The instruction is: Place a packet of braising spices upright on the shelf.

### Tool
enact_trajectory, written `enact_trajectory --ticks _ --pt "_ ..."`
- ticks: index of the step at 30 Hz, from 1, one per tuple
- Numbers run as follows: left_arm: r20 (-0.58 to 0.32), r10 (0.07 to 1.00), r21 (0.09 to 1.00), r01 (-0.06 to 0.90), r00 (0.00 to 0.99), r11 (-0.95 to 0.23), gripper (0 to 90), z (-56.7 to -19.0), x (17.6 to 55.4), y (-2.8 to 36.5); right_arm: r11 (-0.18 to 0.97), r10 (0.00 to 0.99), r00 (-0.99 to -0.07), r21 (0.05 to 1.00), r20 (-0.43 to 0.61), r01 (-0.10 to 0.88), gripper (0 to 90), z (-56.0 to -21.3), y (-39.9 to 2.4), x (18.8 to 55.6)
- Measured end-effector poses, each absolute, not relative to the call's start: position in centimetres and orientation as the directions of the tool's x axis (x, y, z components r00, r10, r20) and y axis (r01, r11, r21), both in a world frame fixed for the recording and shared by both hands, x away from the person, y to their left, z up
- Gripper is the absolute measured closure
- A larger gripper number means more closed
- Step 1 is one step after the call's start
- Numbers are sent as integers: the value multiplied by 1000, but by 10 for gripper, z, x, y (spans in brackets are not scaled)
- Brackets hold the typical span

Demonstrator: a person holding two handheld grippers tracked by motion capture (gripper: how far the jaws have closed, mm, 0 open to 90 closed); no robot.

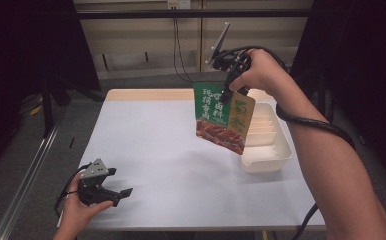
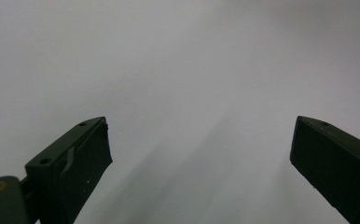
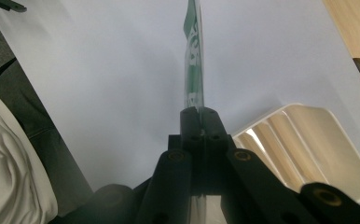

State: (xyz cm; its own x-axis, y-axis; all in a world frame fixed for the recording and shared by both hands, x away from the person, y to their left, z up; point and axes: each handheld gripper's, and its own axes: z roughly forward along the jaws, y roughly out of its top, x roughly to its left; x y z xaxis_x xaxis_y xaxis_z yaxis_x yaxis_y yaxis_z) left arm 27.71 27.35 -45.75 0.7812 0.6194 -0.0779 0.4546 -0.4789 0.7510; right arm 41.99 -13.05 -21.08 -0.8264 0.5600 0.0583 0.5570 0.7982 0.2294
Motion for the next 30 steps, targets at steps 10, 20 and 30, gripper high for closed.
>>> enact_trajectory --ticks 10,20,30 --pt "-84 616 752 455 783 -476 49 -457 277 274 778 590 -805 223 65 588 900 -203 -148 416" --pt "-94 616 754 460 782 -469 49 -456 277 274 764 609 -791 221 61 606 900 -196 -165 411" --pt "-95 616 757 458 782 -465 49 -456 278 275 752 627 -776 212 60 624 900 -191 -173 410"
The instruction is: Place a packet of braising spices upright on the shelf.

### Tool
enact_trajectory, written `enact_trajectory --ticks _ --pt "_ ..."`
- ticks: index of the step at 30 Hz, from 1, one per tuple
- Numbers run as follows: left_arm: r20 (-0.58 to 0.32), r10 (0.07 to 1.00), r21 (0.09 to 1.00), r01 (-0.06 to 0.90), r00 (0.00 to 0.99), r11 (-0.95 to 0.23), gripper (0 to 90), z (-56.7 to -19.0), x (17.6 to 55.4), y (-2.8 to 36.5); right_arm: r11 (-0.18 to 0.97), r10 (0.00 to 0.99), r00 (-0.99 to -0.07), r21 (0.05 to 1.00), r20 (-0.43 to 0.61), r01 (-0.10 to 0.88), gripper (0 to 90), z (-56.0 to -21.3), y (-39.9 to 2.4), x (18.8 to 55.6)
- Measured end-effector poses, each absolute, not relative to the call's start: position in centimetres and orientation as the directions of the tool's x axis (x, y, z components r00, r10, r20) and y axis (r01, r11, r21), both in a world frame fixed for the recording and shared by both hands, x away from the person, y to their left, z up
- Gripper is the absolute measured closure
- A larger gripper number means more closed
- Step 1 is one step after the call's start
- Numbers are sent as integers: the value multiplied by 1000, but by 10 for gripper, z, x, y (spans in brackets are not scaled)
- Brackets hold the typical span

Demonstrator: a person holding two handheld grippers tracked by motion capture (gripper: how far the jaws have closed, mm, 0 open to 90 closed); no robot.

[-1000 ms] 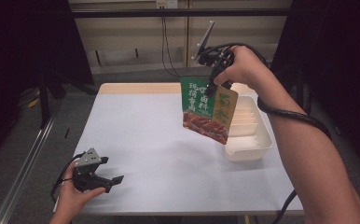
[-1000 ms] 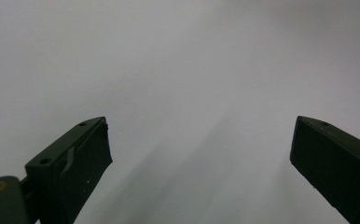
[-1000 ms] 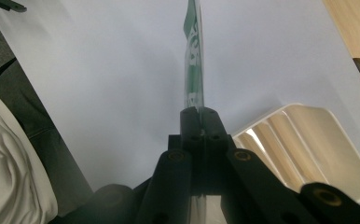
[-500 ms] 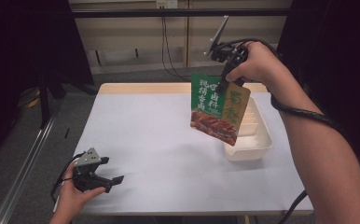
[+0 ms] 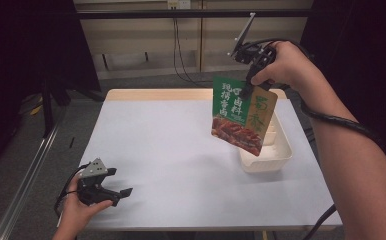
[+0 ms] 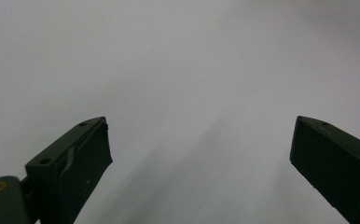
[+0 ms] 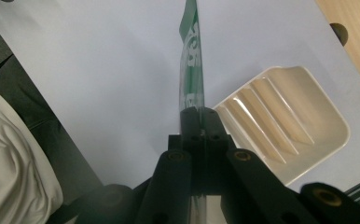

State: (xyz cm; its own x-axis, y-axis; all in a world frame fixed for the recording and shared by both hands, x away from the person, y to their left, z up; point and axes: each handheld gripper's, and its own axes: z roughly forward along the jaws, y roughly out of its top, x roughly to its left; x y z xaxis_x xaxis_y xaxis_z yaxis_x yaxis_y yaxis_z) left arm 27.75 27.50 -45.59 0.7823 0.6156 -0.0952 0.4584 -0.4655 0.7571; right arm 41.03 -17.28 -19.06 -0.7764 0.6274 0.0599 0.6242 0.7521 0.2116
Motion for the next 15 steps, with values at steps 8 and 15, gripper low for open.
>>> enact_trajectory --ticks 8,15 --pt "-89 620 756 459 780 -468 49 -456 277 275 744 647 -760 168 56 646 900 -191 -177 411" --pt "-94 618 759 458 780 -462 50 -456 277 275 744 652 -756 145 58 652 900 -191 -183 412"
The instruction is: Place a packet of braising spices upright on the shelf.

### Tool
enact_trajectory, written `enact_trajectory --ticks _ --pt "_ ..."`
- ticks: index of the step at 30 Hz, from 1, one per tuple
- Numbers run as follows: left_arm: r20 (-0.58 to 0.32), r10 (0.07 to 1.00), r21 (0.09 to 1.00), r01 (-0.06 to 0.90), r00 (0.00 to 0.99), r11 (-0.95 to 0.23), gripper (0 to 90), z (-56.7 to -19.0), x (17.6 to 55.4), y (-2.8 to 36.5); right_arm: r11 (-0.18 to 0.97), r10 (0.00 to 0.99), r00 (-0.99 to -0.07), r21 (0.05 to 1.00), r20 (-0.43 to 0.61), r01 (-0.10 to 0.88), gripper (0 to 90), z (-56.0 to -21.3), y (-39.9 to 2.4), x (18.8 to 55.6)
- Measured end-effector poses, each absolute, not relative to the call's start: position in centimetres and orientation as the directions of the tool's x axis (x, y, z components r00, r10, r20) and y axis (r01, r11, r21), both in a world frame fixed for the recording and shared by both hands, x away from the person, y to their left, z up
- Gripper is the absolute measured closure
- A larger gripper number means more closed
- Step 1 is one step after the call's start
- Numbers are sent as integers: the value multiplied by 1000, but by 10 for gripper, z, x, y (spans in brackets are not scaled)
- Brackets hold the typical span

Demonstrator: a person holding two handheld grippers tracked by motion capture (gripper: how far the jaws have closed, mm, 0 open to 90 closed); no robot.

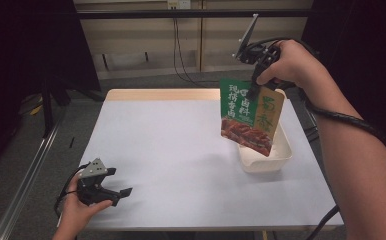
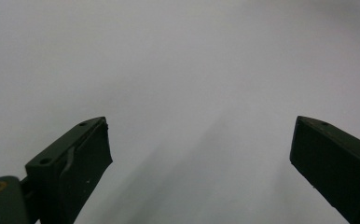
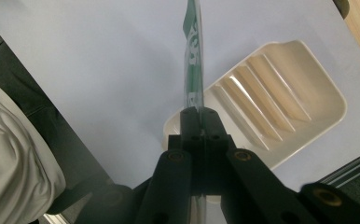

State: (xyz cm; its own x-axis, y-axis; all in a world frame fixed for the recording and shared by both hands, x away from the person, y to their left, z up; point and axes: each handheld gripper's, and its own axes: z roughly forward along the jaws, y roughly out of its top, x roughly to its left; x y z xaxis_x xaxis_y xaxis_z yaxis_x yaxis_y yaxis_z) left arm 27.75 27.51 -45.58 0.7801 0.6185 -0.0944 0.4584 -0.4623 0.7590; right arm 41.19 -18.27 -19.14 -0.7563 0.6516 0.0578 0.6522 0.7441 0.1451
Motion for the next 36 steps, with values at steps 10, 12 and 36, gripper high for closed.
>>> enact_trajectory --ticks 10,12,36 --pt "-94 618 759 458 780 -463 49 -456 277 275 744 654 -754 133 60 655 900 -193 -189 411" --pt "-94 619 760 458 780 -462 50 -456 278 275 743 655 -754 132 55 656 900 -192 -190 410" --pt "-91 621 758 458 778 -464 49 -456 277 275 714 688 -723 122 57 689 900 -195 -211 408"
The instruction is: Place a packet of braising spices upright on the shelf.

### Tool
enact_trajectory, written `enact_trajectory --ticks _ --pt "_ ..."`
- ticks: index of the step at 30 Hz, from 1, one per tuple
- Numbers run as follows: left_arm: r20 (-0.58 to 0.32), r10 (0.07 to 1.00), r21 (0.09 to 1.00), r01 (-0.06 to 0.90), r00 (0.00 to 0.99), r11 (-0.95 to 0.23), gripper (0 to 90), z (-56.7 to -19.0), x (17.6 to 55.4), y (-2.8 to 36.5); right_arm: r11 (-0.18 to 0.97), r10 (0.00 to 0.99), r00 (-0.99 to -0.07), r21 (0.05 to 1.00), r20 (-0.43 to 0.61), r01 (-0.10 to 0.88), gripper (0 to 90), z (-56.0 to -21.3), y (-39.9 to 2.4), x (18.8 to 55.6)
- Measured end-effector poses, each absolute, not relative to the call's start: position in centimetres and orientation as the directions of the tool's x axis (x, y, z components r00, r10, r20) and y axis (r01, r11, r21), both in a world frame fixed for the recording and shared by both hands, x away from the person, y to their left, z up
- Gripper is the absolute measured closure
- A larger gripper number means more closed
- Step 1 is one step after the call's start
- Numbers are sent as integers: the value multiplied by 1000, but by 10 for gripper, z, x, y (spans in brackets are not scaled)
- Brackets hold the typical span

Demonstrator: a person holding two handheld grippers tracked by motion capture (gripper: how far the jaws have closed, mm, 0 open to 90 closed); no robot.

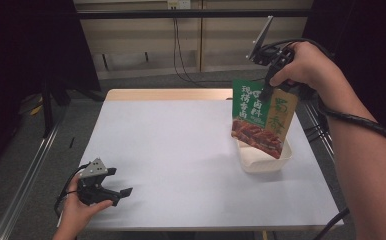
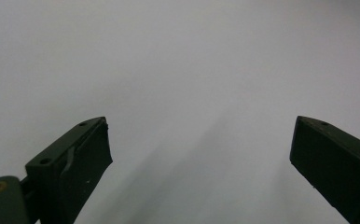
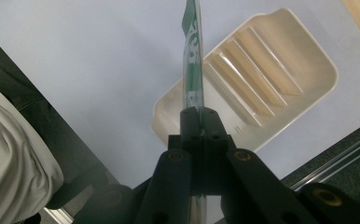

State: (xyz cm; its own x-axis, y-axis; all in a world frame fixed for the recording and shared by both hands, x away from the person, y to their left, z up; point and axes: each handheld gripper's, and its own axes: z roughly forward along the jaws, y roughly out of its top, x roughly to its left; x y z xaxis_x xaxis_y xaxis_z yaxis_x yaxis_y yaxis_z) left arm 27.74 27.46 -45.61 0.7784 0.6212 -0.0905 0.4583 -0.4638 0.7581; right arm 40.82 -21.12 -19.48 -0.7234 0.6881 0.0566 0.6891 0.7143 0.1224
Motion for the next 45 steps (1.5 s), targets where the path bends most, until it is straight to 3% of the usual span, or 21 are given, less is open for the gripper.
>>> enact_trajectory --ticks 45 --pt "-87 627 757 460 774 -464 49 -456 277 274 682 726 -686 83 52 727 900 -209 -234 405"
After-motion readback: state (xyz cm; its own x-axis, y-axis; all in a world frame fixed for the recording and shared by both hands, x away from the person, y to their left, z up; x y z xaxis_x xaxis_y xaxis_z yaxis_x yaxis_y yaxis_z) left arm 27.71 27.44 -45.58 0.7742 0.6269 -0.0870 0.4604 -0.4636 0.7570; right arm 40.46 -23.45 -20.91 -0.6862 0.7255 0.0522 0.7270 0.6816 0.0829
